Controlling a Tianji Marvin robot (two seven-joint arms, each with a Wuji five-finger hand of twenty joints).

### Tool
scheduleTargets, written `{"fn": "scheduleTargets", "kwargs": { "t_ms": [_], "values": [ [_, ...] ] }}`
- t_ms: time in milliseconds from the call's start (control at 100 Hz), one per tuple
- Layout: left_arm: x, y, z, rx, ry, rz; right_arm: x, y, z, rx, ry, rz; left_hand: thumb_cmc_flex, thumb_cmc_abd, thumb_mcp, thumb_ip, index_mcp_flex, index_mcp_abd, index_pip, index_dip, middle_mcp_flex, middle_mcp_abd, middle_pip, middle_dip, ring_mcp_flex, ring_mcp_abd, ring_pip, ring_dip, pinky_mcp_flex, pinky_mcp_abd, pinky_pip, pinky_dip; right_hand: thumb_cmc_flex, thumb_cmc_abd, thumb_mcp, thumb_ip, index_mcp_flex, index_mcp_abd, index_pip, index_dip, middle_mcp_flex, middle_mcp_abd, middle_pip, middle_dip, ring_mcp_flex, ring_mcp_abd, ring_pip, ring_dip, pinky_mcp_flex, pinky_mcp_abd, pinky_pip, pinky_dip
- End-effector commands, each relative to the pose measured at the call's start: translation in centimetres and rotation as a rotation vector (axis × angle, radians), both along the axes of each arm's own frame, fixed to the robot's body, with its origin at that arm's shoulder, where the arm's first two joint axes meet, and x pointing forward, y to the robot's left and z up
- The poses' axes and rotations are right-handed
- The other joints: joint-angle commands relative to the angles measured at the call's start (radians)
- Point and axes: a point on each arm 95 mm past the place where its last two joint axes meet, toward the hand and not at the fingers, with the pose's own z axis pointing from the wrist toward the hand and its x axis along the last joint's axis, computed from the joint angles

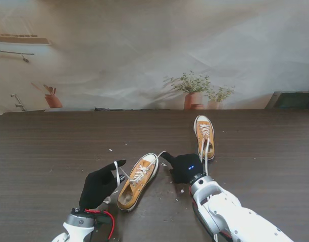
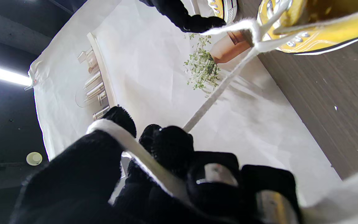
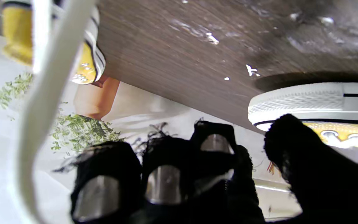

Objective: Tie the shoelaces into a bow on the shoes

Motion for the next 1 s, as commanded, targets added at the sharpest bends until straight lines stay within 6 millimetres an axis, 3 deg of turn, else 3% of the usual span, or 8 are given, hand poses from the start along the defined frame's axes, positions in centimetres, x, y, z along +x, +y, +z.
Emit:
{"fn": "scheduleTargets", "kwargs": {
  "t_ms": [0,130,250,380,480,990],
  "values": [
    [-0.3,-0.3,0.2,0.002,-0.005,-0.019,0.2,0.7,-0.4,0.002,0.032,-0.001,0.014,0.016,-0.023,-0.022,0.002,-0.111,-0.020,0.018,0.029,0.011,-0.005,0.000,0.021,-0.035,0.023,-0.015,0.026,-0.076,0.231,0.016,-0.060,0.019,-0.035,0.024,-0.053,0.055,-0.078,-0.068,-0.029,0.029,0.026,-0.003,0.019,-0.034,0.003,-0.028,0.014,0.020,0.120,-0.019],
    [-0.5,-0.4,0.1,-0.001,-0.002,-0.025,0.3,1.8,-1.6,0.118,0.015,-0.046,0.016,0.020,-0.027,-0.022,0.001,-0.111,-0.021,0.018,0.029,0.011,-0.005,0.000,0.021,-0.035,0.023,-0.015,0.026,-0.076,0.231,0.016,-0.124,0.018,-0.049,0.019,-0.049,0.094,-0.175,-0.136,-0.061,0.044,0.038,-0.013,0.018,-0.017,-0.007,-0.048,0.009,0.047,0.093,-0.031],
    [-0.7,-0.5,0.0,-0.003,0.001,-0.029,0.6,2.9,-2.1,0.227,-0.014,-0.085,0.020,0.022,-0.030,-0.021,0.003,-0.112,-0.020,0.019,0.030,0.014,-0.005,0.000,0.020,-0.033,0.024,-0.014,0.026,-0.075,0.231,0.017,-0.200,0.016,-0.063,0.010,-0.044,0.129,-0.170,-0.141,-0.058,0.059,0.046,-0.021,0.017,0.004,-0.002,-0.053,0.007,0.076,0.092,-0.029],
    [-0.8,-0.6,0.0,-0.008,0.001,-0.029,0.7,3.8,-2.2,0.335,-0.040,-0.100,0.022,0.024,-0.034,-0.021,0.004,-0.112,-0.019,0.019,0.030,0.015,-0.005,0.001,0.020,-0.033,0.024,-0.014,0.026,-0.074,0.231,0.018,-0.222,0.054,-0.143,0.009,-0.054,0.139,-0.001,-0.063,0.000,0.062,0.055,-0.036,0.016,0.009,0.034,-0.025,0.012,0.078,0.129,-0.005],
    [-0.9,-0.7,0.0,-0.015,0.004,-0.028,0.7,4.3,-2.3,0.395,-0.034,-0.109,0.024,0.024,-0.037,-0.021,0.005,-0.113,-0.019,0.019,0.030,0.016,-0.005,0.001,0.021,-0.033,0.024,-0.014,0.026,-0.074,0.231,0.019,-0.243,0.065,-0.181,0.004,-0.055,0.139,0.064,-0.028,0.024,0.067,0.055,-0.035,0.016,0.010,0.049,-0.010,0.015,0.079,0.145,0.003],
    [-1.8,-1.1,0.2,-0.039,-0.002,-0.032,0.8,6.6,-3.3,0.596,-0.054,-0.114,0.029,0.027,-0.043,-0.019,0.010,-0.112,-0.017,0.020,0.036,0.020,-0.006,0.001,0.021,-0.036,0.029,-0.012,0.028,-0.078,0.231,0.027,-0.302,0.065,-0.264,-0.015,-0.030,0.129,0.140,0.019,0.072,0.066,0.055,-0.035,0.015,0.020,0.064,0.018,0.017,0.085,0.172,0.017]
  ]
}}
